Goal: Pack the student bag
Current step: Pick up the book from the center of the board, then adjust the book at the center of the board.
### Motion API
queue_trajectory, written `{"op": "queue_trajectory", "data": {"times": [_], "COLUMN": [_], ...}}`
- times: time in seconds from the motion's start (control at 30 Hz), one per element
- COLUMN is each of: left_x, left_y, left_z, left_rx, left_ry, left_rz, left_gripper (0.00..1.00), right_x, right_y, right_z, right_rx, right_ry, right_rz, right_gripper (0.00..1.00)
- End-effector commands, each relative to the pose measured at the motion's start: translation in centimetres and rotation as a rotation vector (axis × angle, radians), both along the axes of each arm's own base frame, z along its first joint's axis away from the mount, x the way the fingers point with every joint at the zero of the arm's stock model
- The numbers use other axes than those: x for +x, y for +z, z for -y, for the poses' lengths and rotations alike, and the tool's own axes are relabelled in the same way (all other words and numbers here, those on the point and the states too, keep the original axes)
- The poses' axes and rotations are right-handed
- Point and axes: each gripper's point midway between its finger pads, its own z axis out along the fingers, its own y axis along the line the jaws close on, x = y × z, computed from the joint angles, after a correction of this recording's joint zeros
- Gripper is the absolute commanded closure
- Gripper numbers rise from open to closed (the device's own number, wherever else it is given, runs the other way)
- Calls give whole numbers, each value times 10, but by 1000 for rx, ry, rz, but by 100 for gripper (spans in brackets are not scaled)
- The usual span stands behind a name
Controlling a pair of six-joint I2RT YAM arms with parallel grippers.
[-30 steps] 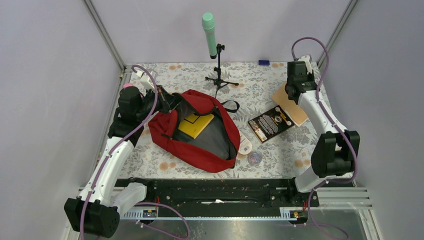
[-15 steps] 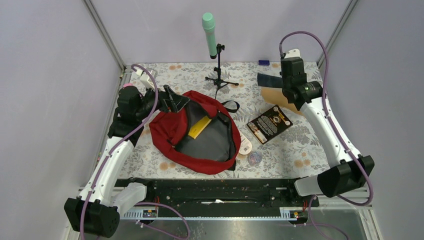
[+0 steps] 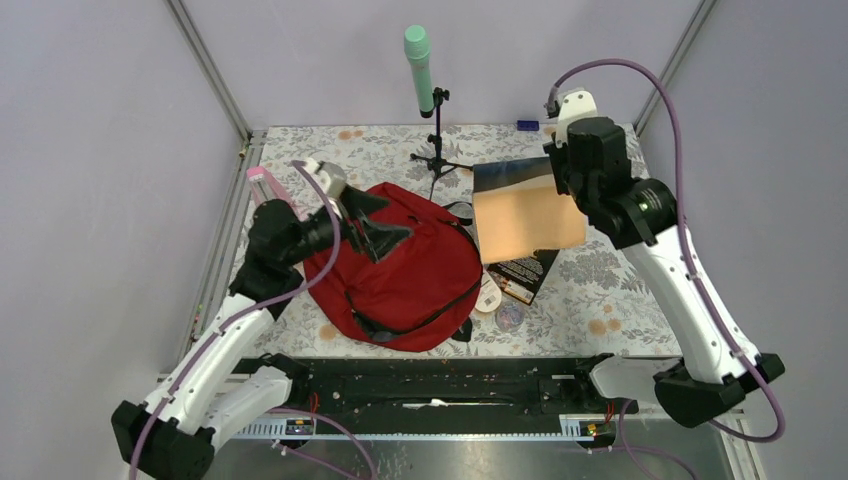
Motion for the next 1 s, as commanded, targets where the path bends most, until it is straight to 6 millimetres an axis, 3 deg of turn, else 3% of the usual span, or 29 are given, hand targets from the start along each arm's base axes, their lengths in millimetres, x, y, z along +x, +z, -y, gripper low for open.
{"op": "queue_trajectory", "data": {"times": [0.0, 0.1, 0.3, 0.43, 0.53, 0.8, 0.97], "left_x": [-23, -20, -18, -41, -58, -42, -14], "left_y": [2, 1, 19, 22, 11, -25, -47], "left_z": [41, 57, 74, 95, 108, 90, 54], "left_rx": [40, 10, -127, -190, -174, -170, -123], "left_ry": [-157, -162, -143, -278, -344, -155, 109], "left_rz": [92, 25, 16, 3, -7, -155, -208], "left_gripper": [1, 1, 1, 1, 1, 1, 1], "right_x": [-29, -44, -65, -72, -68, -42, -24], "right_y": [79, 90, 102, 104, 98, 57, 31], "right_z": [-27, -39, -61, -71, -74, -97, -130], "right_rx": [284, 360, 471, 532, 557, 626, 673], "right_ry": [158, 238, 374, 418, 408, 394, 444], "right_rz": [201, 217, 215, 208, 208, 164, 142], "right_gripper": [100, 100, 100, 100, 100, 100, 100]}}
